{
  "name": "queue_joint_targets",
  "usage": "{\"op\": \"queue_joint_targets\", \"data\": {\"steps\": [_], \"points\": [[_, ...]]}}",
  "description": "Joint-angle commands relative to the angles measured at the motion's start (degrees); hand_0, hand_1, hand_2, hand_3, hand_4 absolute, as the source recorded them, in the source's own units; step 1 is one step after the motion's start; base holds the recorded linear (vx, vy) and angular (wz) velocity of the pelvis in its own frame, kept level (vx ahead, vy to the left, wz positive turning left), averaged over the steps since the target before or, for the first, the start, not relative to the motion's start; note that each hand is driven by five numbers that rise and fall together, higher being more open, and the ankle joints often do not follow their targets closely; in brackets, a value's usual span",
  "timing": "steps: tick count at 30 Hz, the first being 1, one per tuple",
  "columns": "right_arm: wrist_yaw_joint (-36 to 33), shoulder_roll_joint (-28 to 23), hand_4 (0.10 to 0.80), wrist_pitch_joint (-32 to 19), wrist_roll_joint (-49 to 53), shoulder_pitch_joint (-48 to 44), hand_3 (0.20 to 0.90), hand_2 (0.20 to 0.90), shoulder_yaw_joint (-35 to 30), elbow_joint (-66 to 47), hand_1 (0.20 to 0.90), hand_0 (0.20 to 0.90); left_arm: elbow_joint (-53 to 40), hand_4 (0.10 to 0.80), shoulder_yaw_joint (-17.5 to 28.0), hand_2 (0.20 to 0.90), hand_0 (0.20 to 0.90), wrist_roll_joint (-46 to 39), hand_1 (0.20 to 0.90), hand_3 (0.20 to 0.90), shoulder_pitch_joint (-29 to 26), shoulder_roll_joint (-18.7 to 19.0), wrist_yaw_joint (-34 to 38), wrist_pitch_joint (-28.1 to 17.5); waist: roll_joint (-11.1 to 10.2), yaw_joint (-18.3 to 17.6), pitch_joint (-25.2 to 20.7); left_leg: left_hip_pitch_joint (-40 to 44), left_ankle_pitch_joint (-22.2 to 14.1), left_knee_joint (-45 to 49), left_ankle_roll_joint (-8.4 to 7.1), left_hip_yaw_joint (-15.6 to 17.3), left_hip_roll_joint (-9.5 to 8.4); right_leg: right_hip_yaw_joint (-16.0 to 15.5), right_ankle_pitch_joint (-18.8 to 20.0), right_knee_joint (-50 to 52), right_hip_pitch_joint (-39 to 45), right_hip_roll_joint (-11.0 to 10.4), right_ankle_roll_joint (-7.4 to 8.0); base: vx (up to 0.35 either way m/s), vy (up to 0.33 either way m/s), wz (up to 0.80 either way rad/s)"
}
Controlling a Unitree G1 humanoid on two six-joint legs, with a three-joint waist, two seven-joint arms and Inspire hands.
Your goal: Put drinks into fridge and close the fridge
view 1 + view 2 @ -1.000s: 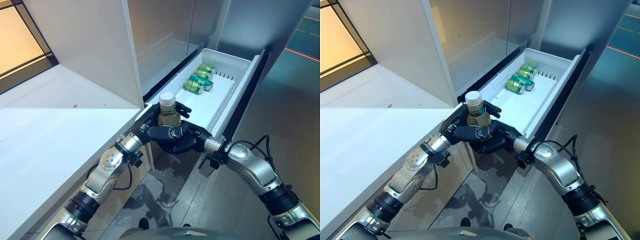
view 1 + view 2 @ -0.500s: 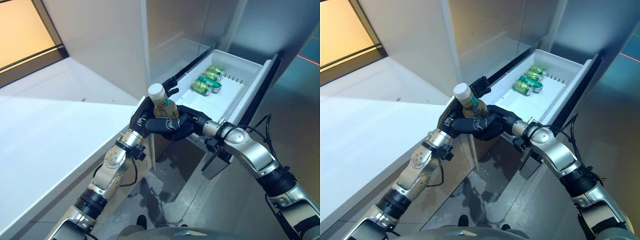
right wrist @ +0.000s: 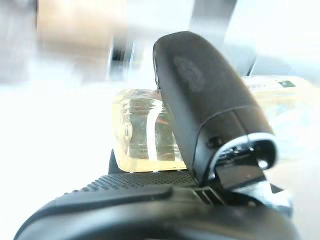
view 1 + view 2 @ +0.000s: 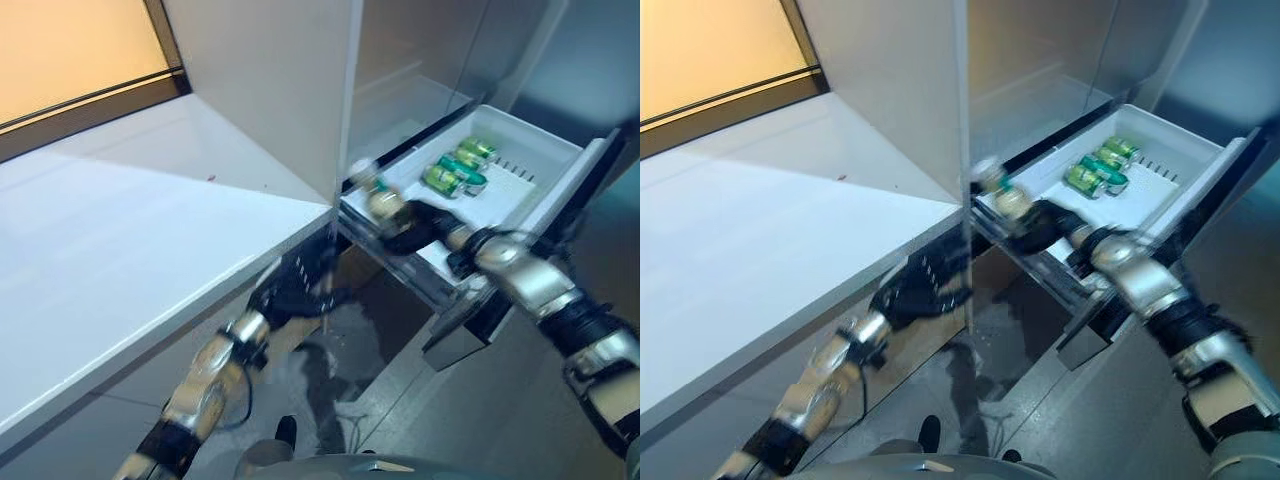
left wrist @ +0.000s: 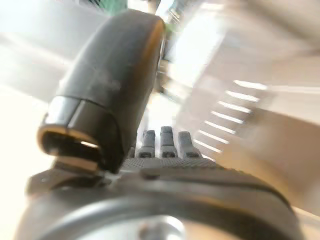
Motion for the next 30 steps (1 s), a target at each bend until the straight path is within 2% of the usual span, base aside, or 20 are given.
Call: {"op": "queue_joint_targets", "data": {"steps": [1,11,17,21,27,30], "points": [[-4.1,-6.2,0.100,-12.6,1.9,-22.4,0.200,0.300,-4.5,-0.3,0.300,0.300,-5.5,0.800,-2.3,0.900,0.900,-4.9,0.900,0.900,-1.6,2.7,-6.7,-5.4,-2.2,1.6,-5.1,2.9,-9.3,3.4,1.92,3.9,-2.89,0.8,-4.3,6.6,-2.2,2.9,-1.37,0.026,0.003,0.08],[-4.1,-4.6,0.100,-13.8,2.1,-24.2,0.200,0.300,-1.6,2.3,0.300,0.300,-7.7,0.800,-2.0,0.900,0.900,-7.3,0.900,0.900,-3.1,3.3,-6.6,-5.4,-2.0,1.9,-5.3,2.9,-9.3,3.6,2.06,3.7,-2.97,0.3,-4.5,6.9,-2.1,2.6,-1.53,0.002,0.001,0.01],[-5.3,-4.7,0.100,-13.8,1.5,-25.5,0.200,0.300,-1.4,3.8,0.300,0.300,-6.5,0.800,-2.3,0.900,0.900,-4.3,0.900,0.900,-4.0,3.1,-2.7,-1.8,-1.9,1.6,-5.5,3.0,-9.5,3.9,2.02,3.8,-3.00,0.5,-4.4,6.9,-2.0,2.5,-1.26,0.000,0.000,0.00],[-5.5,-5.2,0.100,-13.6,3.0,-25.8,0.200,0.300,-1.8,6.3,0.300,0.300,-2.5,0.800,-2.5,0.900,0.900,-1.1,0.900,0.900,-3.7,2.8,2.7,3.4,-1.8,1.9,-5.6,2.8,-9.6,4.4,1.94,3.4,-3.25,0.3,-4.3,6.7,-1.9,2.4,-1.12,0.031,-0.008,0.00],[-6.2,-5.4,0.100,-12.6,2.4,-25.8,0.200,0.300,-2.7,13.5,0.300,0.300,5.0,0.800,-1.9,0.900,0.900,1.6,0.900,0.900,-1.6,2.3,6.1,7.9,-1.8,4.0,-4.4,0.8,-9.7,6.0,1.78,1.8,-3.82,-0.9,-4.0,6.8,-2.8,1.7,-0.95,0.040,-0.040,0.02],[-7.4,-5.9,0.100,-10.7,0.9,-27.0,0.200,0.300,-1.5,17.5,0.300,0.300,9.9,0.800,-0.5,0.900,0.900,2.4,0.900,0.900,-1.8,1.9,7.1,6.9,-1.6,5.1,-2.4,-2.3,-9.5,7.3,1.88,1.2,-3.95,-1.3,-3.6,7.4,-5.3,1.3,-0.92,-0.090,-0.064,0.14]]}}
